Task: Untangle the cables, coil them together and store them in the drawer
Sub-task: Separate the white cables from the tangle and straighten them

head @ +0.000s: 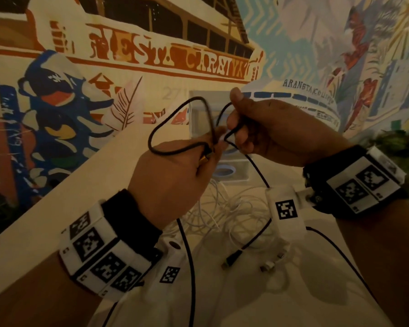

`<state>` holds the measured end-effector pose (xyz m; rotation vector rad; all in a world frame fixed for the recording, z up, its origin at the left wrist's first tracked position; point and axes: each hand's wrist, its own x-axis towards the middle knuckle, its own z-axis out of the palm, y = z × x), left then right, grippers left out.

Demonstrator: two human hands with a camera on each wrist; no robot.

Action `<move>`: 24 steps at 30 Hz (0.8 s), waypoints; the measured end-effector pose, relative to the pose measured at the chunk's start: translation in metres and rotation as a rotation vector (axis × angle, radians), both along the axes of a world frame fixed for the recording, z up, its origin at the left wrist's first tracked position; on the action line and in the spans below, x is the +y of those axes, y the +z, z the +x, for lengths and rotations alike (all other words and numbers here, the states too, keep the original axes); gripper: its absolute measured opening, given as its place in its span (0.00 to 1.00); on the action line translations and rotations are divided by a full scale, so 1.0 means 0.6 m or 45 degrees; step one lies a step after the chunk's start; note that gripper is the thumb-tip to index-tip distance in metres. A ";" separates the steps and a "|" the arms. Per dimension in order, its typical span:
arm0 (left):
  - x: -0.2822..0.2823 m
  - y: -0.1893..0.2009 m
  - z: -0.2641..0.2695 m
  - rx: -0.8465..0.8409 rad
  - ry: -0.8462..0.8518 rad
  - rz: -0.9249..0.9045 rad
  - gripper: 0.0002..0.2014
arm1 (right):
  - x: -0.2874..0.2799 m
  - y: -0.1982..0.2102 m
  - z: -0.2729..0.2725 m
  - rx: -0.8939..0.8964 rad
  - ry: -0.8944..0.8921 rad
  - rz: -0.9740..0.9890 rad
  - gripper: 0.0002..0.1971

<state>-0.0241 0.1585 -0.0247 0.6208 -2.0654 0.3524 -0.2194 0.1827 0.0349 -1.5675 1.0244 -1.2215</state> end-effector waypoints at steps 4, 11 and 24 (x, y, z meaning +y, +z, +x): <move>0.008 0.006 -0.006 0.066 -0.131 -0.115 0.15 | 0.007 0.013 0.003 -0.037 -0.013 -0.063 0.26; -0.006 0.029 0.000 0.223 -0.008 0.171 0.15 | 0.007 -0.004 0.002 0.946 0.021 -0.119 0.32; -0.010 0.085 0.084 0.418 0.076 0.258 0.09 | 0.069 0.028 -0.037 1.045 -0.294 -0.230 0.22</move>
